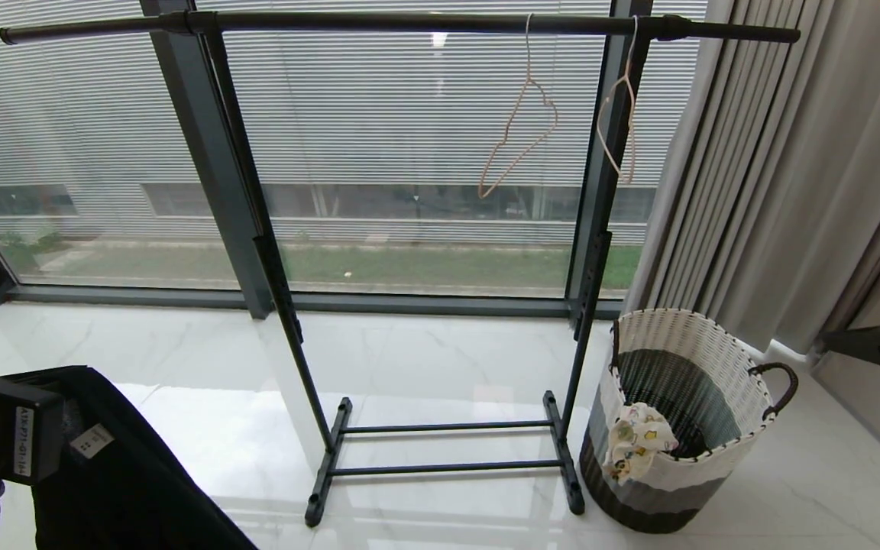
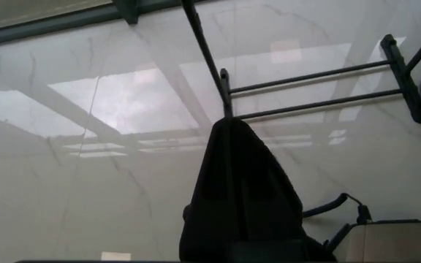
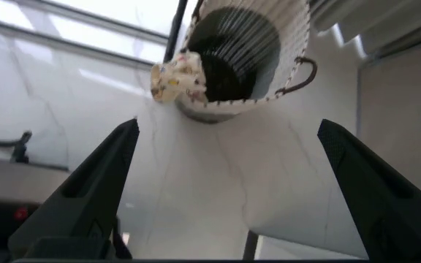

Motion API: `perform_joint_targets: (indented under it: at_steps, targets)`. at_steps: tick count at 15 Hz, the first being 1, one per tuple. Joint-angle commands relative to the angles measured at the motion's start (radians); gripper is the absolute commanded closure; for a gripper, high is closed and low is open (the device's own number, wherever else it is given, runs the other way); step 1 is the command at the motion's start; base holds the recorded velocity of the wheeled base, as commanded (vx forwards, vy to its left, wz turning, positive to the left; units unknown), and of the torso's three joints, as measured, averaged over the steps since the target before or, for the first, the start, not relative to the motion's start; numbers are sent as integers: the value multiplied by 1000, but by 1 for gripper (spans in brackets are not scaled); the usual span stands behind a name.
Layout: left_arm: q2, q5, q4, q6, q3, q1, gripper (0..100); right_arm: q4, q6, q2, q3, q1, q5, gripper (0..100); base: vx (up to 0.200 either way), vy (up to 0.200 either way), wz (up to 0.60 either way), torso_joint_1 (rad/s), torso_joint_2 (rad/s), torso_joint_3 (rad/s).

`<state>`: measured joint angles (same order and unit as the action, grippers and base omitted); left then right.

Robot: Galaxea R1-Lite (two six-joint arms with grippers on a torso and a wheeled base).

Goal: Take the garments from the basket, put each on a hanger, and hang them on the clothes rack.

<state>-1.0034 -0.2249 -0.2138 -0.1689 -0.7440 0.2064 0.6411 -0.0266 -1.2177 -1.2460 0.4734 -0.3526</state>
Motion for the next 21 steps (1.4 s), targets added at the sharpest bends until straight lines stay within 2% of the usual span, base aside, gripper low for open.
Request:
perform_joint_targets:
  at_steps: [1, 3, 8, 9, 13, 17, 21]
  targets:
    - [2, -1, 1, 0, -6, -1, 100, -73, -1, 1, 63, 2, -20, 0, 200, 200, 0, -7, 7, 2]
    - [2, -7, 1, 0, -9, -2, 100, -121, -4, 3, 97, 4, -22, 0, 200, 200, 0, -2, 0, 2]
    - [-3, -8, 2, 0, -9, -1, 100, -135, -15, 3, 97, 2, -60, 0, 200, 200, 0, 5, 6, 1]
    - [-3, -8, 7, 0, -8, 1, 100, -135, -15, 3, 99, 1, -65, 0, 0, 0, 0, 0, 0, 0]
    - [-21, -7, 133, 0, 9, 1, 100, -135, -16, 3, 99, 1, -66, 0, 0, 0, 0, 0, 0, 0]
    - [-29, -7, 134, 0, 15, 1, 100, -149, -16, 0, 97, 1, -78, 0, 0, 0, 0, 5, -14, -8]
    - [-26, -7, 134, 0, 18, 1, 100, -167, -16, -2, 97, -2, -80, 0, 0, 0, 0, 132, -352, -215]
